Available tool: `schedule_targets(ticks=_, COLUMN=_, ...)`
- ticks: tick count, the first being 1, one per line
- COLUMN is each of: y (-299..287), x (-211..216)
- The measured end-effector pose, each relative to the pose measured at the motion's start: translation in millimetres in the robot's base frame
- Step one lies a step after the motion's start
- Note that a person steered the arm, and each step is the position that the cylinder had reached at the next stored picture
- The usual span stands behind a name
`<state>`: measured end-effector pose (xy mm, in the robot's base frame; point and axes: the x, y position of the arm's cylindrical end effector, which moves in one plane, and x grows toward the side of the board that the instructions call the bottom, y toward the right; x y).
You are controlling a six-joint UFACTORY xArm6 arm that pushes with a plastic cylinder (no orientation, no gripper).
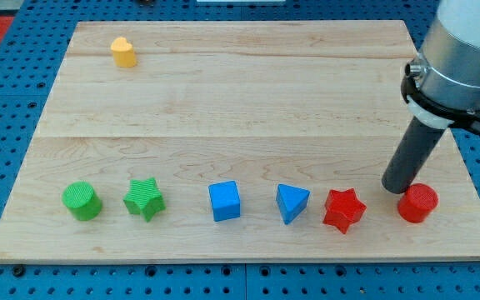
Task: Push the yellow heart to the bottom left side of the board
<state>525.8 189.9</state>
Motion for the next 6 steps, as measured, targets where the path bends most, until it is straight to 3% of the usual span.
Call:
schedule_targets(ticks=2, y=-30, x=-168)
schedule_targets(ticks=3, y=-88, x=-248)
schedule_targets(ticks=4, y=-206, x=-266)
schedule_targets(ticks=5, y=-292, x=-270)
schedule_targets(ticks=6, y=-362, x=-300)
